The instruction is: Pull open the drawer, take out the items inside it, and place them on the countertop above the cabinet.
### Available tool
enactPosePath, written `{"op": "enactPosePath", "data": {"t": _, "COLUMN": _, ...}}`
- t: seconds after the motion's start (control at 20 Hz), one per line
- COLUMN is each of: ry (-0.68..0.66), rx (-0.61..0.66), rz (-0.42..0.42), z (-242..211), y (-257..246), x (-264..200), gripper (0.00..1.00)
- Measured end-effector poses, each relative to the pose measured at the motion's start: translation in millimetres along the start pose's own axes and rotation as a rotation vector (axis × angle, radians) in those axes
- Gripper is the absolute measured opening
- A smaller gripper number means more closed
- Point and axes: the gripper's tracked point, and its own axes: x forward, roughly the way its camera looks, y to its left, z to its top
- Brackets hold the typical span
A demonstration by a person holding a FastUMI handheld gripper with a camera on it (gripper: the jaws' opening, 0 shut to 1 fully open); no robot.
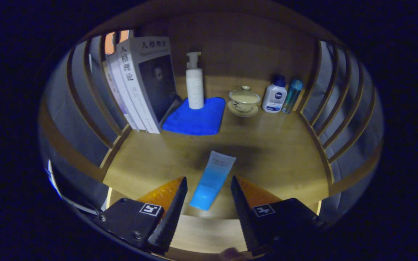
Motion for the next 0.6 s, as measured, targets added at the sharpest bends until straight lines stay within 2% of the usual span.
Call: {"op": "enactPosePath", "data": {"t": 0.6, "ry": -0.171, "rx": -0.059, "rz": 0.047, "z": -39.8, "y": 26.5, "x": -100.9, "gripper": 0.77}}
